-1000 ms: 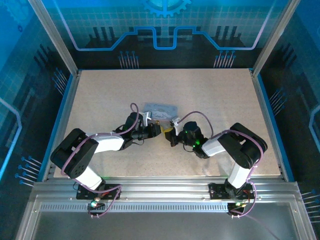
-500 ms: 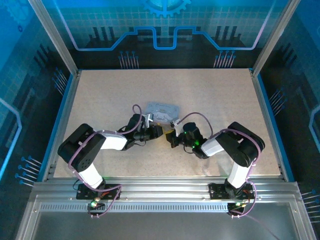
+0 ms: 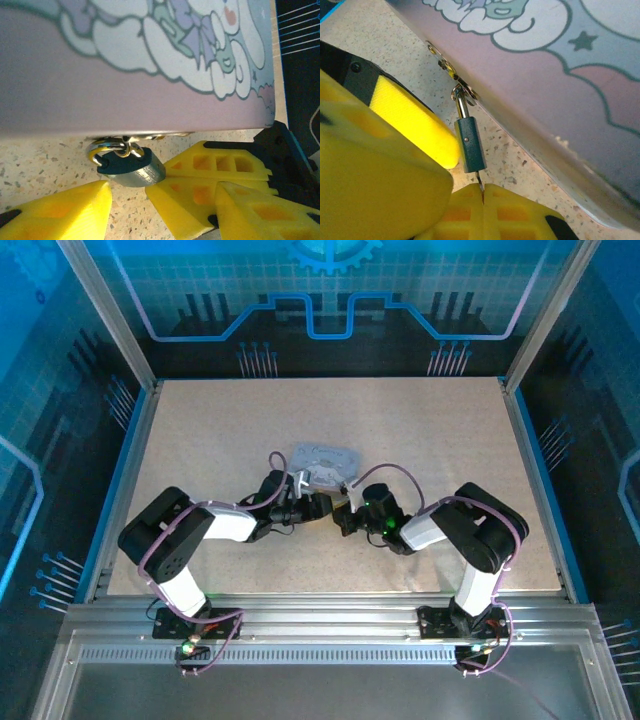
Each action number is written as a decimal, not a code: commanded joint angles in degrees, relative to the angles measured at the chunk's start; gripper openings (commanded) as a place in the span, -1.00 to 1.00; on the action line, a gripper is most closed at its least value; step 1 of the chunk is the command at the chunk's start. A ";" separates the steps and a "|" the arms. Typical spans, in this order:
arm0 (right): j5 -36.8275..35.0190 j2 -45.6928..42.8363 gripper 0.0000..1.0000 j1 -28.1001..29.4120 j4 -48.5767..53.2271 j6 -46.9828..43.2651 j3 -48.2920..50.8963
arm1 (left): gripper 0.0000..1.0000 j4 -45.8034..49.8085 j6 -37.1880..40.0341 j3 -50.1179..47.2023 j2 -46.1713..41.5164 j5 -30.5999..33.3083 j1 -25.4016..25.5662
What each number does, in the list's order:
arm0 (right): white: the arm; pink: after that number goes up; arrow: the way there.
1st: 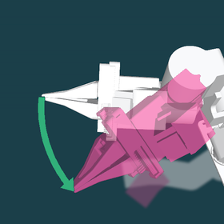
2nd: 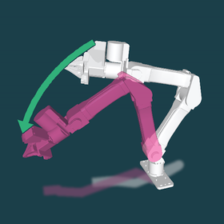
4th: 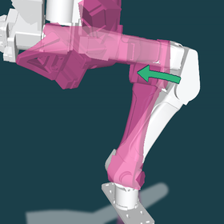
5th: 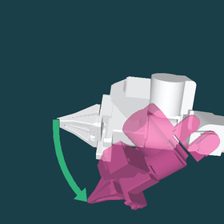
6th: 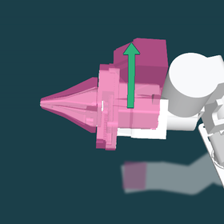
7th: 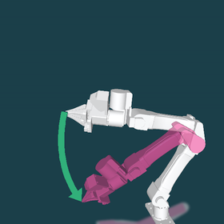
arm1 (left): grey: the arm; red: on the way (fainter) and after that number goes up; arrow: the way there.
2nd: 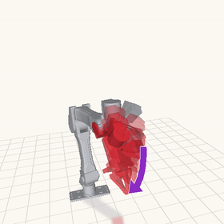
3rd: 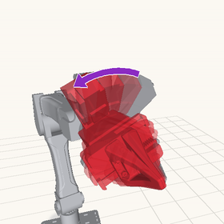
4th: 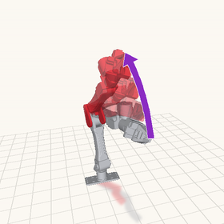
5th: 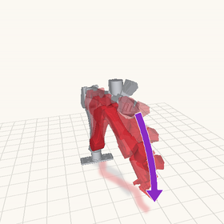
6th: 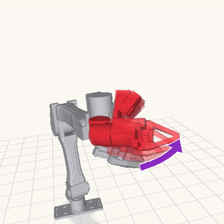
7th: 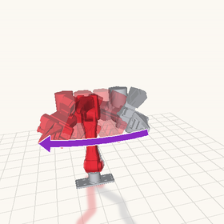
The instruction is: Unlock the padlock with the key
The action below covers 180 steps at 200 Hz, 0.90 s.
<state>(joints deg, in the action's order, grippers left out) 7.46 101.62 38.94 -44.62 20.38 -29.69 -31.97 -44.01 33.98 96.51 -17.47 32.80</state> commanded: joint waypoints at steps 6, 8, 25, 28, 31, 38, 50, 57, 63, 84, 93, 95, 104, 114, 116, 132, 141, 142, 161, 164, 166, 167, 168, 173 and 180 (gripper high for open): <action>-0.66 -1.34 -0.99 -0.28 4.48 0.58 -1.15 | 0.29 1.04 -0.72 -1.10 -4.11 0.19 -0.36; -0.62 -1.34 -0.99 -0.29 4.62 0.66 -1.22 | 0.30 1.21 -0.72 -1.24 -4.37 0.30 -0.39; 0.02 -2.02 -0.99 -0.30 5.88 0.65 -1.51 | 0.36 1.99 -1.38 -2.65 -6.64 1.22 -0.91; 0.13 -2.18 -0.98 -0.28 6.01 0.77 -1.49 | 0.37 2.04 -1.59 -2.95 -7.10 1.42 -1.01; 0.24 -2.39 -0.99 -0.25 6.22 0.87 -1.51 | 0.38 1.93 -1.77 -3.29 -7.57 1.58 -1.18; 0.48 -2.77 -0.98 -0.26 6.77 1.14 -1.51 | 0.39 1.86 -2.27 -4.11 -8.56 1.94 -1.50; 0.94 -3.68 -0.98 -0.23 7.62 1.78 -1.51 | 0.39 1.41 -3.17 -5.48 -10.14 2.56 -2.09; 1.21 -4.17 -0.98 -0.23 8.20 2.25 -1.51 | 0.39 1.10 -3.72 -6.26 -10.95 2.85 -2.37; 1.44 -4.68 -0.99 -0.27 8.70 2.71 -1.51 | 0.39 0.86 -4.31 -6.90 -11.48 3.13 -2.55; 2.38 -6.14 -0.99 -0.18 10.52 4.90 -1.81 | 0.39 -1.47 -6.96 -9.17 -12.66 4.08 -2.88; 2.93 -6.65 -0.99 -0.23 11.33 6.14 -1.99 | 0.38 -3.22 -8.24 -10.01 -12.52 4.09 -2.83; 3.09 -6.75 -0.99 -0.19 11.56 6.51 -2.02 | 0.37 -3.66 -8.47 -10.17 -12.43 4.09 -2.83; 3.71 -7.12 -0.99 -0.20 12.63 7.77 -2.34 | 0.34 -5.46 -9.66 -10.80 -11.97 3.97 -2.84; 4.36 -7.48 -0.99 -0.17 13.44 9.30 -2.54 | 0.32 -7.50 -10.73 -11.29 -11.26 3.81 -2.83; 4.50 -7.60 -1.00 -0.18 13.54 9.63 -2.56 | 0.32 -7.76 -11.01 -11.36 -11.12 3.77 -2.83; 5.40 -8.14 -0.99 -0.01 13.58 11.84 -2.50 | 0.30 -10.32 -12.81 -11.84 -9.50 3.35 -2.83; 5.58 -8.45 -0.99 0.16 13.46 12.83 -2.34 | 0.29 -11.65 -14.03 -12.09 -8.58 3.02 -2.85; 5.65 -8.50 -0.99 0.21 13.44 12.92 -2.36 | 0.29 -11.86 -14.15 -12.18 -8.51 2.99 -2.84; 6.06 -8.90 -0.99 0.59 13.33 15.48 -2.39 | 0.27 -15.03 -16.11 -13.09 -6.96 2.79 -2.83; 6.11 -8.90 -0.99 0.68 13.33 15.90 -2.39 | 0.27 -15.34 -16.28 -13.10 -6.81 2.71 -2.88; 6.13 -8.90 -0.99 0.67 13.33 16.13 -2.39 | 0.26 -15.46 -16.42 -13.13 -6.65 2.71 -2.84; 6.14 -8.90 -0.99 0.69 13.33 16.33 -2.34 | 0.26 -15.48 -16.44 -13.14 -6.62 2.71 -2.83; 6.19 -8.90 -0.99 0.69 13.33 16.48 -2.37 | 0.26 -15.49 -16.45 -13.14 -6.57 2.71 -2.87; 6.41 -8.89 -0.99 0.77 13.14 17.13 -2.39 | 0.26 -15.65 -16.60 -13.11 -6.26 2.70 -2.83; 6.59 -8.94 -0.99 0.91 12.82 18.13 -2.39 | 0.25 -15.83 -16.83 -13.12 -5.95 2.71 -2.79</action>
<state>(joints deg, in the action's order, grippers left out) 11.70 94.08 39.00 -32.03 33.63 -31.11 -43.13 -58.04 21.89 89.06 -14.61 30.20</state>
